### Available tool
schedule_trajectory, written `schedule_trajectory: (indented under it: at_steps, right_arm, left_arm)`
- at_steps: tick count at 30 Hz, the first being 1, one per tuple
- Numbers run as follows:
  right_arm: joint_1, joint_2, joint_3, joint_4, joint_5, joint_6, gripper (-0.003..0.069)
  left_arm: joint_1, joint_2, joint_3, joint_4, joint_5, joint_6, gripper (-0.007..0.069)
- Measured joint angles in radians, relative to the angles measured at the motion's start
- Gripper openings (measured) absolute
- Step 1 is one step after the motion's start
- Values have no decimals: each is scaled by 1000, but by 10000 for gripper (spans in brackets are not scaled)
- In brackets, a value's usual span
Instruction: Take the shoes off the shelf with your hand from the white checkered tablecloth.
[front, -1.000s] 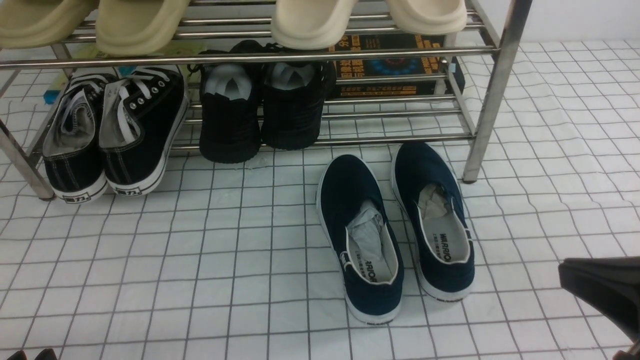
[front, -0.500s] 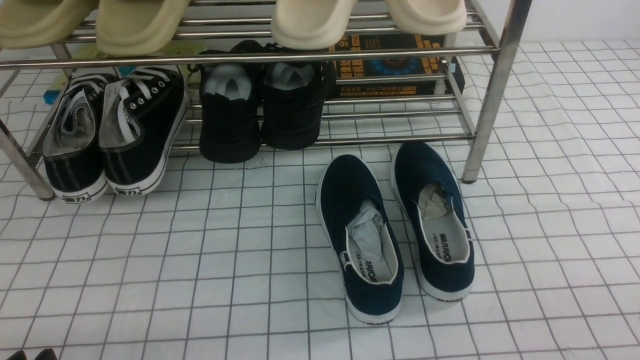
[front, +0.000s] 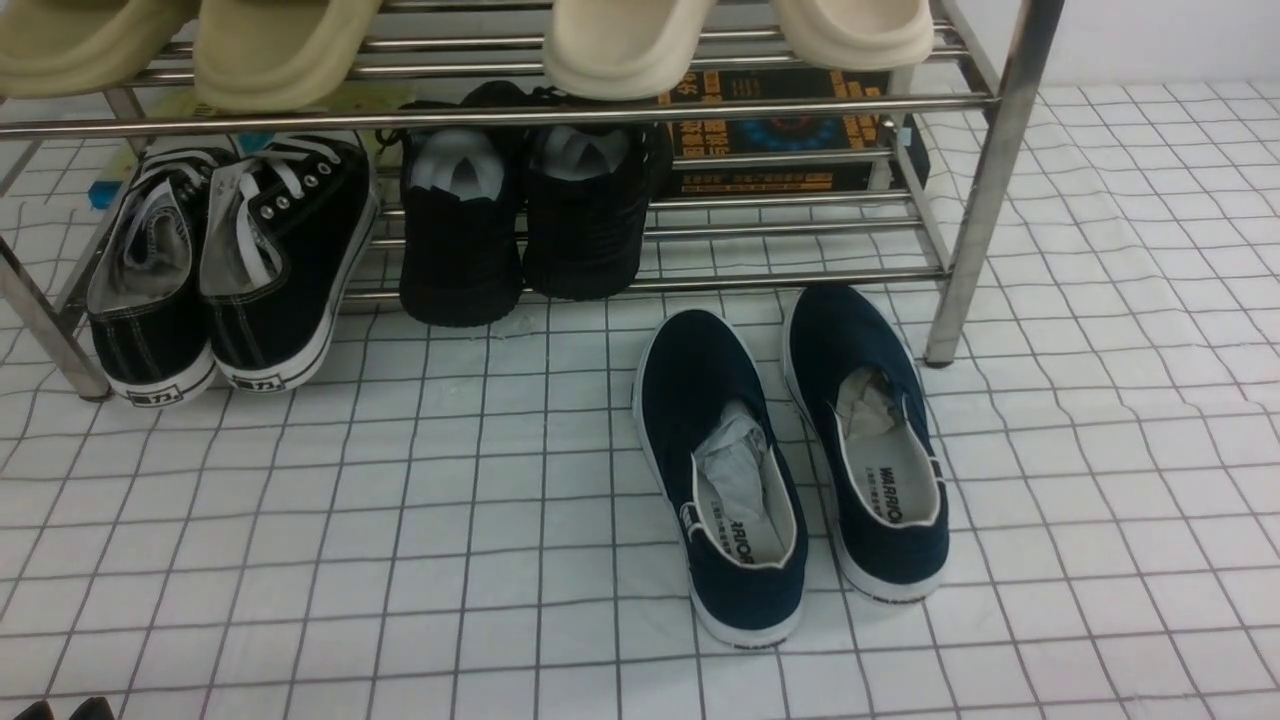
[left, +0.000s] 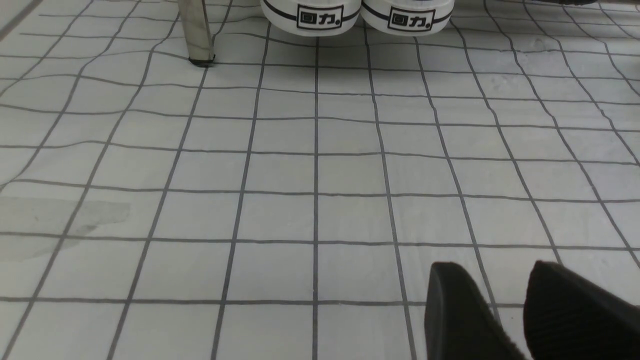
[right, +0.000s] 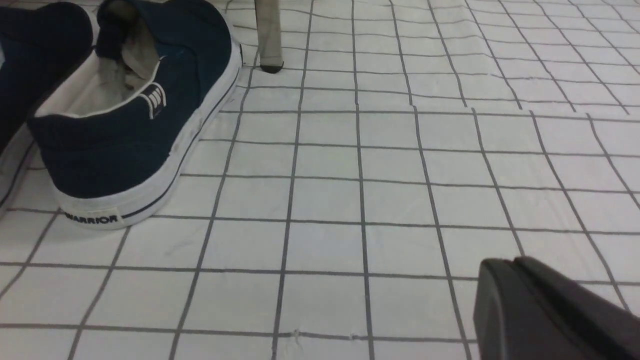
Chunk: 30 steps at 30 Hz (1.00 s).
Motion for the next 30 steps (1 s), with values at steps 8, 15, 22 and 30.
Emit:
schedule_trajectory:
  at_steps: [8, 15, 22, 30]
  right_arm:
    - [-1, 0, -1, 1, 7, 0, 37]
    - [-1, 0, -1, 1, 7, 0, 46]
    - [-1, 0, -1, 1, 7, 0, 53]
    - [-1, 0, -1, 1, 7, 0, 68]
  left_arm:
    - [0, 0, 0, 0, 0, 0, 240]
    - [0, 0, 0, 3, 0, 0, 240]
    - [0, 0, 0, 4, 0, 0, 240]
    - [0, 0, 0, 7, 0, 0, 240]
